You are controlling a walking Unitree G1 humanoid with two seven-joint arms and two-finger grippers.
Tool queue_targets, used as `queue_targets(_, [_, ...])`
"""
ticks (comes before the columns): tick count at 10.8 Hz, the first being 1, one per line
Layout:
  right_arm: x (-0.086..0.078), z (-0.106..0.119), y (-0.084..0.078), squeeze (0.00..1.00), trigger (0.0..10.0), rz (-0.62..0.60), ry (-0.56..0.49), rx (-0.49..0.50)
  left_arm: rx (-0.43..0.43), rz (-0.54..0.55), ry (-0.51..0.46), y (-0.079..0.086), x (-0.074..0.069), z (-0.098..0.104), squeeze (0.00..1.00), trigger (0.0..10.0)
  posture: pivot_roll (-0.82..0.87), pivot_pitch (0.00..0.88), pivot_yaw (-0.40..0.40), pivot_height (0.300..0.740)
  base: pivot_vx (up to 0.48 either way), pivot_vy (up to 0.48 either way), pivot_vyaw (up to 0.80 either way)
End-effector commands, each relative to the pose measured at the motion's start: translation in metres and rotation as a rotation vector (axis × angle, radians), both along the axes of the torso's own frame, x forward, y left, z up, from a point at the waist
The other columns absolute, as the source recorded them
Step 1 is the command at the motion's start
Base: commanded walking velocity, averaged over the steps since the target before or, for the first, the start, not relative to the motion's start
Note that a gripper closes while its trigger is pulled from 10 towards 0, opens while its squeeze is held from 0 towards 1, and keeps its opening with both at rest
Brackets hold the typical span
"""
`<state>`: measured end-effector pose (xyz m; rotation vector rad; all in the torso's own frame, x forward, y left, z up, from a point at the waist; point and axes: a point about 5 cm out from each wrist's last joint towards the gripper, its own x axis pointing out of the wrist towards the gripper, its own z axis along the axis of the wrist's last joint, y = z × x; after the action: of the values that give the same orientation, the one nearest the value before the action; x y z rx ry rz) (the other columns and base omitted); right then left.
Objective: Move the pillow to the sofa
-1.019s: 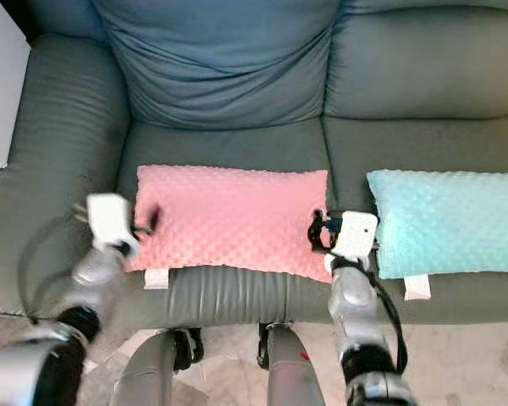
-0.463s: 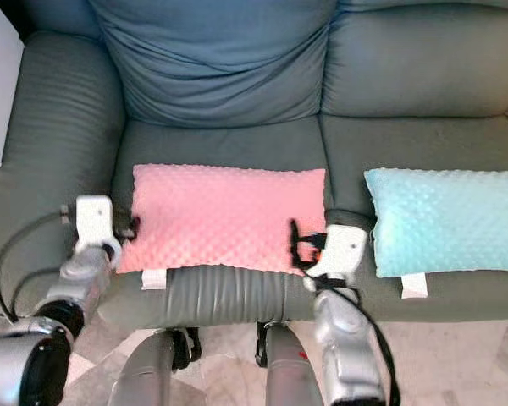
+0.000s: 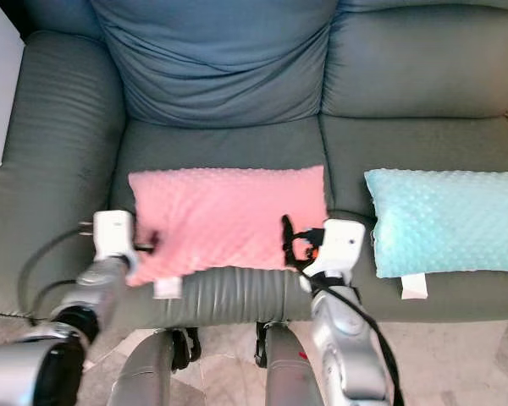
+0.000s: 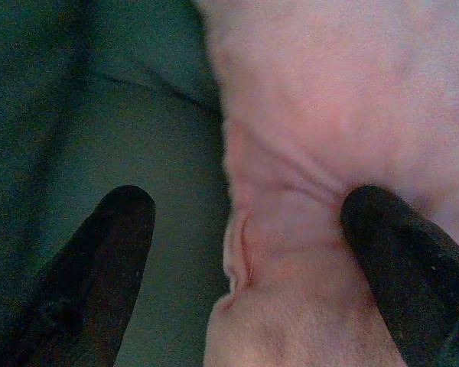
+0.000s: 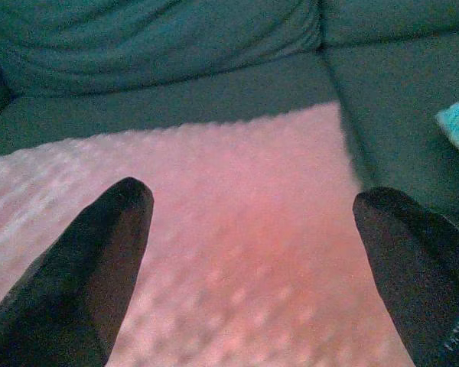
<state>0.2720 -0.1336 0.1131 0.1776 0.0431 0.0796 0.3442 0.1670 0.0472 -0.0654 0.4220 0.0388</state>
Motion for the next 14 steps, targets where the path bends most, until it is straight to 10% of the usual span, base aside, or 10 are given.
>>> queue_targets(1, [-0.007, -0.005, 0.001, 0.82, 10.0, 0.009, 0.035, 0.009, -0.021, -0.034, 0.062, -0.006, -0.009, -0.014, 0.00, 10.0, -0.18, 0.436, -0.022, 0.740, 0.000, 0.000, 0.00])
queue_targets(4, [-0.007, -0.005, 0.003, 0.81, 10.0, 0.009, 0.054, 0.009, 0.000, -0.153, 0.034, -0.029, -0.007, -0.010, 0.00, 10.0, -0.18, 0.434, -0.016, 0.740, 0.000, 0.000, 0.00])
queue_targets(7, [-0.008, -0.005, 0.002, 0.00, 10.0, 0.008, 0.064, 0.003, 0.099, -0.076, 0.000, 0.001, -0.004, -0.004, 0.00, 10.0, -0.17, 0.436, -0.016, 0.740, 0.000, 0.000, 0.00])
queue_targets(14, [-0.011, -0.037, -0.069, 0.00, 10.0, -0.298, 0.216, -0.289, 0.032, -0.082, -0.259, 0.016, 0.009, 0.035, 0.00, 10.0, -0.14, 0.424, -0.013, 0.740, 0.000, 0.000, 0.00])
